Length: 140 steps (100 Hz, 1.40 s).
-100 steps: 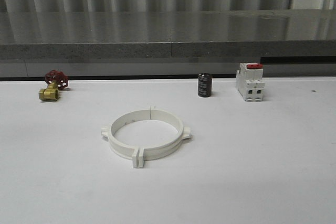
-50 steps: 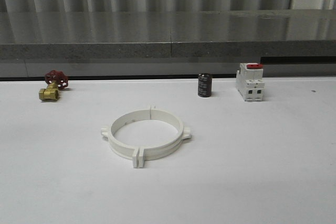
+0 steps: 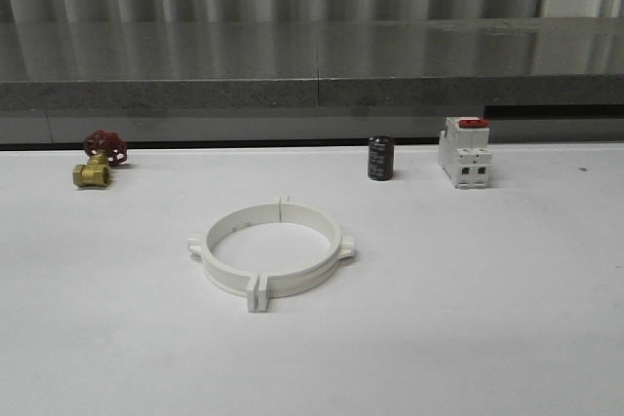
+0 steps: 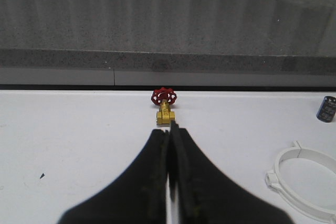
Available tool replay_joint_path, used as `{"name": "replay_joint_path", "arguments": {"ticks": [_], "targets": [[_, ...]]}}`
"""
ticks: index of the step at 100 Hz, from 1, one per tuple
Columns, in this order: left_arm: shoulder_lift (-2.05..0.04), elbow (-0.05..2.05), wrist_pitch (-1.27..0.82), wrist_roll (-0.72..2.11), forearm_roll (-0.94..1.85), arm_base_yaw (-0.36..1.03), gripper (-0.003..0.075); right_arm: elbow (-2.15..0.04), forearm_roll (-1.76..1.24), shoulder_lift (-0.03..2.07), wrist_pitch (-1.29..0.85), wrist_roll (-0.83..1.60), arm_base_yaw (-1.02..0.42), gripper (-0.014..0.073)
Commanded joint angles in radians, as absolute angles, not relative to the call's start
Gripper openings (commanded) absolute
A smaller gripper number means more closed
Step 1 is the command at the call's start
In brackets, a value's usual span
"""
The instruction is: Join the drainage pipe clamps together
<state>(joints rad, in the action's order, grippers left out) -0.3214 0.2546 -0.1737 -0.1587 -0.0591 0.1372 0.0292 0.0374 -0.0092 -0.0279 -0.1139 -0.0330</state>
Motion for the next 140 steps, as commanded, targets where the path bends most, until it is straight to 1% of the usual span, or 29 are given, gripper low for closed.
{"name": "replay_joint_path", "arguments": {"ticks": [1,30,50,63,140], "targets": [[-0.269,0.226,-0.059,-0.17,-0.042,0.135,-0.002,0.009,0.045,-0.026,0.057,-0.113,-0.035,-0.0067],[-0.064,0.051,-0.059,-0.17,-0.04,0.135,-0.002,0.009,0.045,-0.026,0.057,-0.113,-0.035,-0.0067],[0.038,-0.013,-0.047,-0.17,-0.04,0.077,-0.002,0.009,0.045,-0.026,0.057,-0.113,-0.035,-0.0067],[0.038,-0.044,0.012,-0.17,-0.037,0.059,-0.002,0.009,0.045,-0.025,0.057,-0.113,-0.035,-0.0067],[0.038,-0.044,0.014,-0.17,-0.037,0.059,-0.002,0.009,0.045,-0.025,0.057,-0.113,-0.035,-0.0067]]}}
